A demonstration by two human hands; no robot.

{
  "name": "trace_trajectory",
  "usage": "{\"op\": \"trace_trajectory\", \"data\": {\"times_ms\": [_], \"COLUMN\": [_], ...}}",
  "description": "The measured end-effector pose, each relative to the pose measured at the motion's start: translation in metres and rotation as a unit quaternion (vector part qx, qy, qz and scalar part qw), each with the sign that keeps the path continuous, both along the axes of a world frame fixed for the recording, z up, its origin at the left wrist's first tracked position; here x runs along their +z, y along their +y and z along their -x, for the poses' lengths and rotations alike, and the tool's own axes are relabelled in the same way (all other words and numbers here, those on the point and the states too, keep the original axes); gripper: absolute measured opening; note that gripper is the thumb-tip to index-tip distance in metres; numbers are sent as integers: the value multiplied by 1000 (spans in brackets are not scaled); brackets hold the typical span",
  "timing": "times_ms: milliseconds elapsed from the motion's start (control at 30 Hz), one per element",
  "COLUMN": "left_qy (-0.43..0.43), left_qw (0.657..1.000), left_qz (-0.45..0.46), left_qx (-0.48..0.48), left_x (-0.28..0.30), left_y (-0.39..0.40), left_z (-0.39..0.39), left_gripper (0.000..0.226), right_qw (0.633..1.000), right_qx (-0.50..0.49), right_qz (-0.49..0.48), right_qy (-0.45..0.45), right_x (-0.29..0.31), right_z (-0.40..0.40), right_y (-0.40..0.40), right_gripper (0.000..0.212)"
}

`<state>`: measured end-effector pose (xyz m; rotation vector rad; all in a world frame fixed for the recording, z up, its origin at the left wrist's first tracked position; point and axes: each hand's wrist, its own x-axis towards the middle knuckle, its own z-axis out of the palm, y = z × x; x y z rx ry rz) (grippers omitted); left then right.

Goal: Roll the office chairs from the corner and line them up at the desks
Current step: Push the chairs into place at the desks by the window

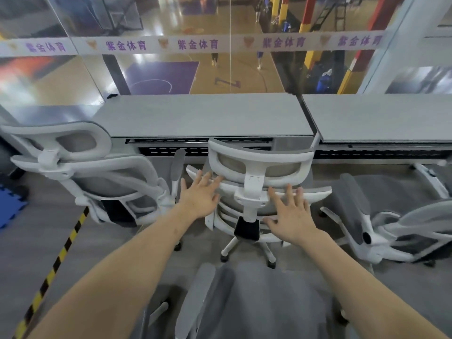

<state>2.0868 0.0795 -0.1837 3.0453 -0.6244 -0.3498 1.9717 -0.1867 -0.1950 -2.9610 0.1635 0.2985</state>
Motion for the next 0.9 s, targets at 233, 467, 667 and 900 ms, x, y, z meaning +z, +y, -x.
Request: {"op": "trace_trajectory", "data": {"times_ms": [233, 467, 667, 900], "left_qy": [8, 16, 15, 52], "left_qw": [999, 998, 990, 993], "left_qz": [-3, -23, -95, -36], "left_qx": [47, 65, 100, 96], "left_x": [6, 5, 15, 9], "left_y": [-31, -49, -68, -58], "left_z": [52, 82, 92, 72], "left_gripper": [68, 69, 75, 77], "right_qw": [997, 993, 993, 997], "right_qx": [30, 67, 94, 48], "right_qz": [13, -7, 12, 12], "right_qy": [68, 92, 76, 53], "right_x": [22, 29, 31, 16], "right_z": [-8, -5, -2, -5], "right_y": [-44, -76, -85, -107], "right_gripper": [84, 84, 82, 77]}}
